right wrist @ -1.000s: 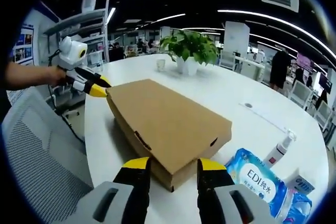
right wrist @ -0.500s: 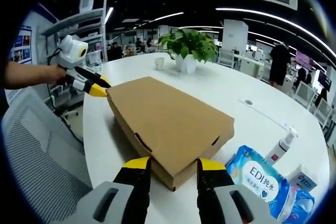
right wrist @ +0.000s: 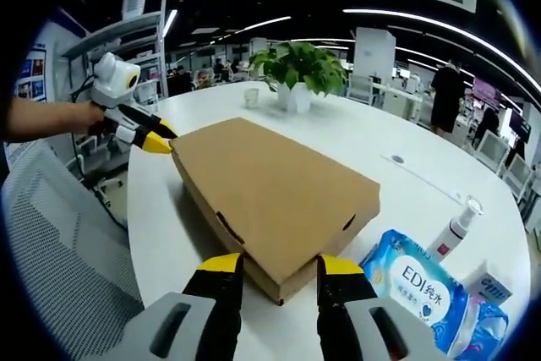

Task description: Operate the shoe box by opening the lid, removing the specified soft item, and placing it in the target area until the item is outside and the box remains undamaged.

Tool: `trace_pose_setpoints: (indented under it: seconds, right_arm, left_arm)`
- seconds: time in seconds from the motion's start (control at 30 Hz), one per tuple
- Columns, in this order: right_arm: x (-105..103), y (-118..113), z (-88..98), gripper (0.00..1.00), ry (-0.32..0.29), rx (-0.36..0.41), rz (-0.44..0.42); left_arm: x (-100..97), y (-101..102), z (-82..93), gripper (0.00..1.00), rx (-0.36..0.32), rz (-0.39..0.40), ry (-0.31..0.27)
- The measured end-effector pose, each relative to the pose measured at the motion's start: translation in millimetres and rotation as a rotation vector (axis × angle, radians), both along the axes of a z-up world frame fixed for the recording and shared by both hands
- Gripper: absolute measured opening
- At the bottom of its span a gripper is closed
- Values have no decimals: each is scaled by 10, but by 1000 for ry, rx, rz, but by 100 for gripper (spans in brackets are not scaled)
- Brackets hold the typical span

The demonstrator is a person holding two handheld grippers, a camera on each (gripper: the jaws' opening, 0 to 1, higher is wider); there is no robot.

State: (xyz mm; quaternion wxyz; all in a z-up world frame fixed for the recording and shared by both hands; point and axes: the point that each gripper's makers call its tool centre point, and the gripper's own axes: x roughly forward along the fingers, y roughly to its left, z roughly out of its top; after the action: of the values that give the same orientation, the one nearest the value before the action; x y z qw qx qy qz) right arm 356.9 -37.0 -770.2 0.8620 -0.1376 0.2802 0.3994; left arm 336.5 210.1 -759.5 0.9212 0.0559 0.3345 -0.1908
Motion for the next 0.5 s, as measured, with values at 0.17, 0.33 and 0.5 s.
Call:
trace_pose_setpoints:
  seconds: [0.17, 0.33, 0.5]
  right_arm:
    - [78, -20, 2, 32, -1, -3, -10]
    - [167, -44, 1, 32, -8, -2, -24]
    - [251, -66, -5, 32, -12, 2, -39]
  left_arm:
    - [100, -18, 1, 30, -9, 2, 2]
    - [209, -50, 2, 30, -9, -1, 9]
    - [299, -70, -3, 30, -9, 0, 12]
